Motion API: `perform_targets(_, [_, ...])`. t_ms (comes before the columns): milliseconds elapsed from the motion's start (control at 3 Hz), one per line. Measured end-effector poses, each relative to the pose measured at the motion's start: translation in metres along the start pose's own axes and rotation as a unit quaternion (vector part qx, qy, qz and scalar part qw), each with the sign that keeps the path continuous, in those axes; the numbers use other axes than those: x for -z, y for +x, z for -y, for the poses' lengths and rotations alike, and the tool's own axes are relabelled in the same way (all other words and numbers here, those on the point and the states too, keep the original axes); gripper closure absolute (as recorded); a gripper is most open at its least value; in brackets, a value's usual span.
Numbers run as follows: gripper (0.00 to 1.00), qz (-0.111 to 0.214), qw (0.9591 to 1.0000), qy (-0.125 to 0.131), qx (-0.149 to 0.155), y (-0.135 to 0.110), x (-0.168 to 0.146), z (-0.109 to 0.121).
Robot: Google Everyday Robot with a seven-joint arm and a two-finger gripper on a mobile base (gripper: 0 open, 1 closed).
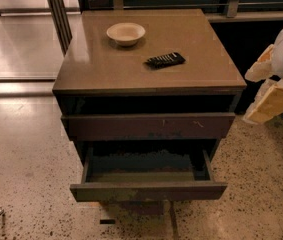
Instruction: Close middle drawer
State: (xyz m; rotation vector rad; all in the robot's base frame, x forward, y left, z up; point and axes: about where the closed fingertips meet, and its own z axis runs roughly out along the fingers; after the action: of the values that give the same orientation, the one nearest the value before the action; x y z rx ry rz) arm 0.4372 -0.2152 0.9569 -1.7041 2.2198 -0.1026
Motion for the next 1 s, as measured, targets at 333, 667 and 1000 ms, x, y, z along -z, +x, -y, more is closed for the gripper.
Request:
perform_targets(333, [0.65,0.028,0.9996,-0.006,-0.005,0.005,-0.049,-0.024])
perform_targets(667, [0.88,0.058,0.9976,-0.036,-0.014,0.011,-0.125,-0.051])
perform_targets(1000, [1.0,0.064,0.9973,-0.032,-0.018,0.013,-0.145,-0.054])
